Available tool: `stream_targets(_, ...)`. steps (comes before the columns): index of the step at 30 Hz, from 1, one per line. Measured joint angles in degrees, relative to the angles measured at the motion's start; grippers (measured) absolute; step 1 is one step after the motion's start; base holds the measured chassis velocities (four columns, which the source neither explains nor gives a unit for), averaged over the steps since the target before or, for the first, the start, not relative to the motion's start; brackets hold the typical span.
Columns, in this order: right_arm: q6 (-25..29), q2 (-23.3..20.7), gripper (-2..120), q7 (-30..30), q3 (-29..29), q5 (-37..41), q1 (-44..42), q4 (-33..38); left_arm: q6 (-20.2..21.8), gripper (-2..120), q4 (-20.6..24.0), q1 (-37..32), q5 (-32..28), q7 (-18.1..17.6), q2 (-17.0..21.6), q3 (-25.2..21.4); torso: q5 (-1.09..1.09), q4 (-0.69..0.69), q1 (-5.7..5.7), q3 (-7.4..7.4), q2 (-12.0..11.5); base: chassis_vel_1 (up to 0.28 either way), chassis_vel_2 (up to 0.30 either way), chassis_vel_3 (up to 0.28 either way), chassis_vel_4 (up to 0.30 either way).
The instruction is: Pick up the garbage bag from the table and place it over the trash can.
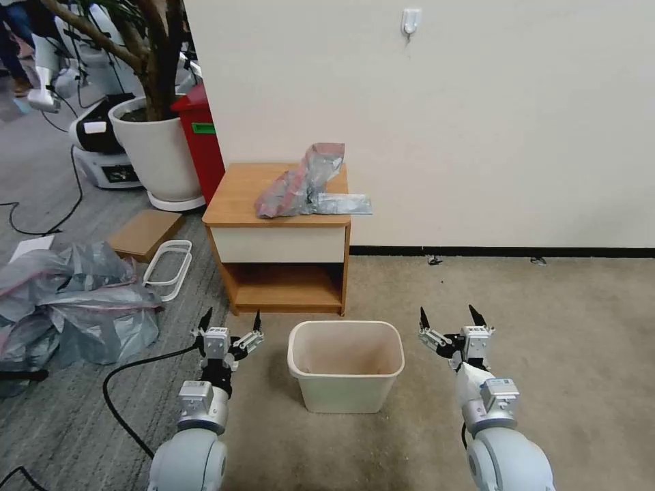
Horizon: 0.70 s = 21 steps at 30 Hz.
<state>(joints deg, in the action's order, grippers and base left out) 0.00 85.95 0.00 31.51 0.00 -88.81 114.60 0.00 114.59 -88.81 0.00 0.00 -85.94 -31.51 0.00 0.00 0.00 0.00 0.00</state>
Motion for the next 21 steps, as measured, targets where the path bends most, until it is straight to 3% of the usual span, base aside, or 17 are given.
stream_targets(21,0.0,0.0,100,0.0,0.0,0.0,0.0,0.0,0.0,100,0.0,0.0,0.0,0.0,0.0,0.0,0.0,0.0,0.0,0.0,0.0,0.0,0.0,0.0,0.0)
